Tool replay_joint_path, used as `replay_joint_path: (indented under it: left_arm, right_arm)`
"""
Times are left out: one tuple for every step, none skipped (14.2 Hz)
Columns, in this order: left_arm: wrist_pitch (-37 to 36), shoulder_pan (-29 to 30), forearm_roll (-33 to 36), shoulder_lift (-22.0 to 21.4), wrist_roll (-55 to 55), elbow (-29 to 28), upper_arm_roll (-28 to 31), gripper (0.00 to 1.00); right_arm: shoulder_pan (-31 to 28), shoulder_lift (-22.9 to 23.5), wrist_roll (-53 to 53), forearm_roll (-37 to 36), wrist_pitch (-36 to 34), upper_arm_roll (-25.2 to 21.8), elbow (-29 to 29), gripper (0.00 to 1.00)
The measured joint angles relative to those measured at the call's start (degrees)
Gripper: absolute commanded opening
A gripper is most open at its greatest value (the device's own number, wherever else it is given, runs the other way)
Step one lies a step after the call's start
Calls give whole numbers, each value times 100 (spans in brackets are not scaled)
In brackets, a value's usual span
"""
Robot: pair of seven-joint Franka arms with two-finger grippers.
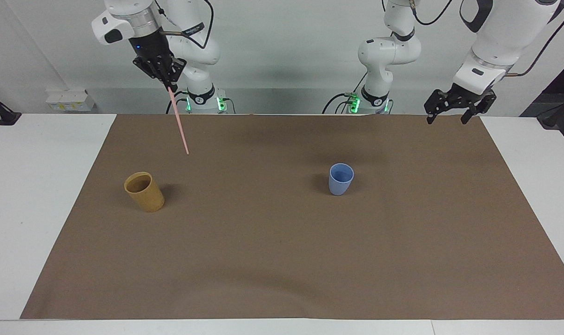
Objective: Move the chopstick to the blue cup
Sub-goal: 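Reach the right gripper to the pink straw and grasp it, then lift the pink straw out of the tan cup with the right gripper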
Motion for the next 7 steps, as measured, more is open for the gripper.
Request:
replay_joint_path:
  left_arm:
    - [0,0,0,0,0,3,0,100]
    - [0,0,0,0,0,3,0,100]
    - [0,0,0,0,0,4,3,100]
    - [0,2,0,0,0,6,8,100]
    - [0,4,0,0,-1,7,16,100]
    - [0,6,0,0,-2,7,25,100]
    - [0,9,0,0,-5,8,38,100]
  right_arm:
    - [-1,56,199,0,-75,171,119,0]
    - [-1,141,456,1,-133,356,259,0]
    - [-1,267,800,1,-172,579,416,0]
    - [0,426,1134,1,-183,812,573,0]
    - [0,600,1430,1,-183,1031,730,0]
    - [-2,768,1694,1,-180,1216,875,0]
    - [-4,957,1981,1,-174,1407,1043,0]
